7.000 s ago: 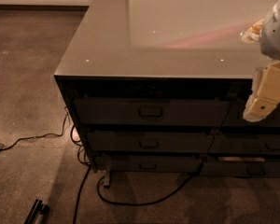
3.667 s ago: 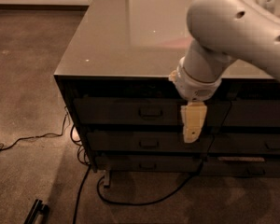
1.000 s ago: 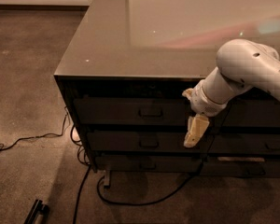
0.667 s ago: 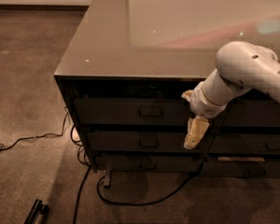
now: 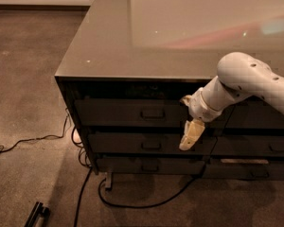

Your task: Open top drawer

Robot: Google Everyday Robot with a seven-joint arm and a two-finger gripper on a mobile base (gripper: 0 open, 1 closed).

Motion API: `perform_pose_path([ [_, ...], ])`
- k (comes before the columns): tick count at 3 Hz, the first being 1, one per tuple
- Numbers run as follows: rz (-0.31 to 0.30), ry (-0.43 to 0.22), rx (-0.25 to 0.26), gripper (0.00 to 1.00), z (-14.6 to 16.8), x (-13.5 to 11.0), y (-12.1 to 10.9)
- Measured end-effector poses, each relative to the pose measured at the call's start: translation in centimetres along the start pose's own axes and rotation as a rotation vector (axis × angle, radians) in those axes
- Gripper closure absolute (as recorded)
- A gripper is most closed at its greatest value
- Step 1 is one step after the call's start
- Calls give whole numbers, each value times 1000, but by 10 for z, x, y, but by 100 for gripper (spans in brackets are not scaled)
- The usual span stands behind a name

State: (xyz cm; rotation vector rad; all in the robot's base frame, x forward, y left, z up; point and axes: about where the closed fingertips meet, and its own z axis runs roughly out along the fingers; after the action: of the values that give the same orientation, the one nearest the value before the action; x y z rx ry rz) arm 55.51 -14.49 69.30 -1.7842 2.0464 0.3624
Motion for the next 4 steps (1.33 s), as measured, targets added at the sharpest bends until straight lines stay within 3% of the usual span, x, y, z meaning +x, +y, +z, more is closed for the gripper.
perform_pose_path([
  [1, -53, 56, 49, 0, 7, -15, -20],
  [2, -74, 84, 67, 0, 9, -20, -25],
  [3, -75, 133, 70, 0, 22, -16, -31],
  [4, -12, 164, 75, 0, 32, 5, -45],
])
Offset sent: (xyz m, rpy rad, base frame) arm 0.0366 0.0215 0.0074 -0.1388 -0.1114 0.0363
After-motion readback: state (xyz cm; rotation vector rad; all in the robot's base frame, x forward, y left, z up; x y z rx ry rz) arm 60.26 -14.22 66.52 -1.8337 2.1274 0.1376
